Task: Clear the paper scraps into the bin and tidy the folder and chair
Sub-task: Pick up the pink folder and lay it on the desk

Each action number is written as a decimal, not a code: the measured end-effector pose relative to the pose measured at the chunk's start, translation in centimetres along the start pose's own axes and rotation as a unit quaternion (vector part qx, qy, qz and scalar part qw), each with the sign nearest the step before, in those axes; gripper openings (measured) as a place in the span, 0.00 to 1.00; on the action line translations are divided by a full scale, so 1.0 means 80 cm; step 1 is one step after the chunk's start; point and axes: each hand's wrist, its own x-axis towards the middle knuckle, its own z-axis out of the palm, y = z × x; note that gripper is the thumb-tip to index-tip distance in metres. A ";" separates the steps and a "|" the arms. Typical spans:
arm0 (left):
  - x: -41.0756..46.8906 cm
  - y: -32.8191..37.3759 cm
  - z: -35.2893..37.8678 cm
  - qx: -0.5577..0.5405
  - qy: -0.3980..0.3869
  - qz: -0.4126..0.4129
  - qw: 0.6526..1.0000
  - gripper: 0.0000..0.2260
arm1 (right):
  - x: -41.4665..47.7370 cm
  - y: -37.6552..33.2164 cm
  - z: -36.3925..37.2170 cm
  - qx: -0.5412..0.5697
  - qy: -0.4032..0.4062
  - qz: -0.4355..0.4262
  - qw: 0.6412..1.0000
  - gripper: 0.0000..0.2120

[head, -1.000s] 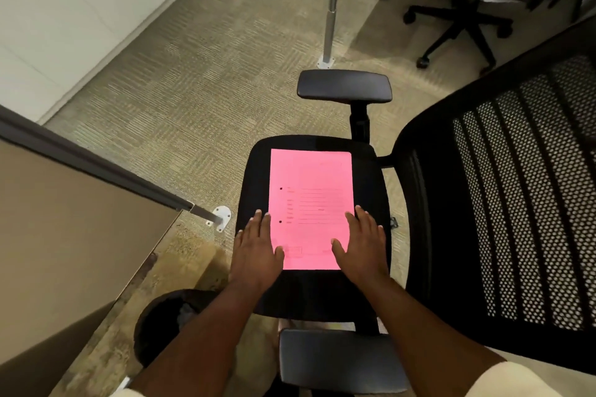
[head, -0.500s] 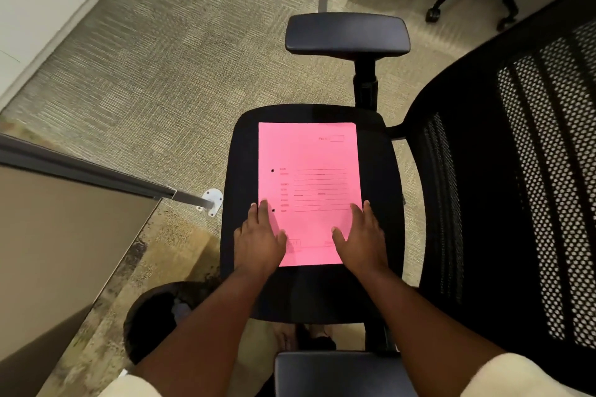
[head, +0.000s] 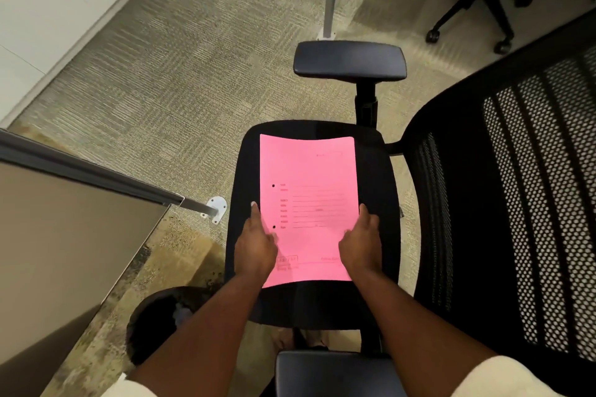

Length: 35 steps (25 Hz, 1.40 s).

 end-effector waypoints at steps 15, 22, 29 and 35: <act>-0.091 0.042 -0.128 -0.181 0.000 -0.054 0.982 0.10 | -0.071 -0.069 -0.133 0.097 0.008 -0.055 0.994 0.25; -0.122 0.056 -0.178 -0.250 -0.007 -0.040 0.967 0.10 | -0.070 -0.106 -0.172 0.221 -0.017 -0.018 0.975 0.16; -0.164 0.052 -0.223 -0.278 0.072 -0.046 0.957 0.08 | -0.100 -0.158 -0.192 0.240 -0.003 -0.125 0.963 0.15; -0.216 0.050 -0.251 -0.292 0.134 -0.052 0.946 0.07 | -0.138 -0.188 -0.220 0.233 0.005 -0.216 0.948 0.18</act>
